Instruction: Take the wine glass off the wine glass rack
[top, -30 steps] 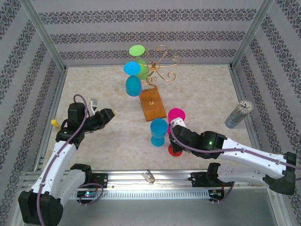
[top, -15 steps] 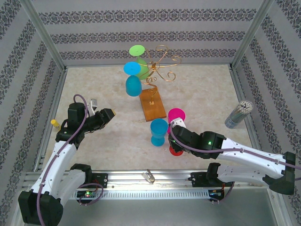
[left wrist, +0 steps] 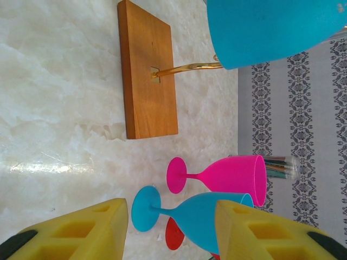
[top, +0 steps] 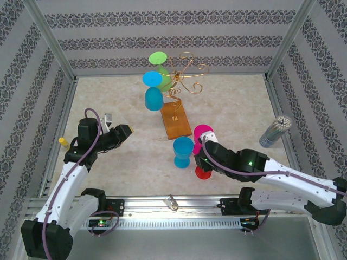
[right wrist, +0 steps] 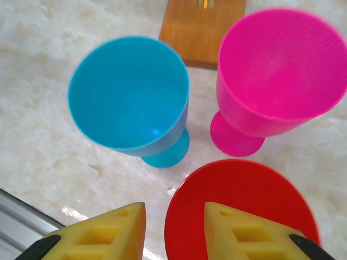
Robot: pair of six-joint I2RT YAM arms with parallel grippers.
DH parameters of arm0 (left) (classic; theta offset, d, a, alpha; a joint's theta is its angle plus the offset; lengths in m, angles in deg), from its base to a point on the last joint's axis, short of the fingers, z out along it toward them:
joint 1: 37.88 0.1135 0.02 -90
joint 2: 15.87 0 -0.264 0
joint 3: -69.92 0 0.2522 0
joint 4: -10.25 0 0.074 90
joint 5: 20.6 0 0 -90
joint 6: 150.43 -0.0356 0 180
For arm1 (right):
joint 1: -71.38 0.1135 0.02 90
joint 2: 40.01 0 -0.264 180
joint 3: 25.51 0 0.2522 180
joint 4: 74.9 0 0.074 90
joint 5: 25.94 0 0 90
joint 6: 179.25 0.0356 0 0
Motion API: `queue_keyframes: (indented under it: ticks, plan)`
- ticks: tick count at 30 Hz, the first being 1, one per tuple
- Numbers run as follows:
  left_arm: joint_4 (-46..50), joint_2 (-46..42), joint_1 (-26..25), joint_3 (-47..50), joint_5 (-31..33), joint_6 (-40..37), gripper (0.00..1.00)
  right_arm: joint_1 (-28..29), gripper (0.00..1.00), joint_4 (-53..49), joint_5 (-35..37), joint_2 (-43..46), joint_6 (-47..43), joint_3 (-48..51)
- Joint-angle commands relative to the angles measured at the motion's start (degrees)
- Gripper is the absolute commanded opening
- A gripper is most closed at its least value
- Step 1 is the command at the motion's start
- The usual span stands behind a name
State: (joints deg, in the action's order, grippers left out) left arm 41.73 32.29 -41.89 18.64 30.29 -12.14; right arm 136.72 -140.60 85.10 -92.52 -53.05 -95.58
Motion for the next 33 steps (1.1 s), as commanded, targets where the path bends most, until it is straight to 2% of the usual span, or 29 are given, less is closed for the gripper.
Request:
queue_keyframes:
  ticks: [1,7,15,21,25,28,33]
  plan:
    - [1.0,-0.6,0.3,-3.4,0.2,-1.7,0.47,-0.9,0.34,-2.5,2.7,1.7,-2.6,-4.2]
    - [4.4,0.5,0.3,-9.3,1.0,-2.8,0.47,-4.8,0.3,-2.0,-2.1,1.3,-6.2,-11.6]
    - [8.3,5.3,0.4,-21.1,1.7,-3.9,0.47,-8.5,0.31,-0.5,-7.5,-5.3,-13.4,-27.9]
    - [8.2,10.7,0.5,-28.3,1.7,-4.3,0.47,-15.7,0.33,1.7,-18.6,-15.7,-18.5,-42.5]
    - [12.4,15.9,0.5,-35.3,2.2,-7.1,0.48,-20.8,0.37,4.0,-26.9,-23.1,-19.4,-49.7]
    - [15.6,20.1,0.5,-40.9,2.3,-9.4,0.48,-25.5,0.4,5.8,-34.5,-28.4,-17.8,-54.0]
    - [14.9,24.8,0.5,-46.1,2.5,-10.7,0.49,-33.1,0.44,11.2,-48.9,-37.1,-11.9,-58.9]
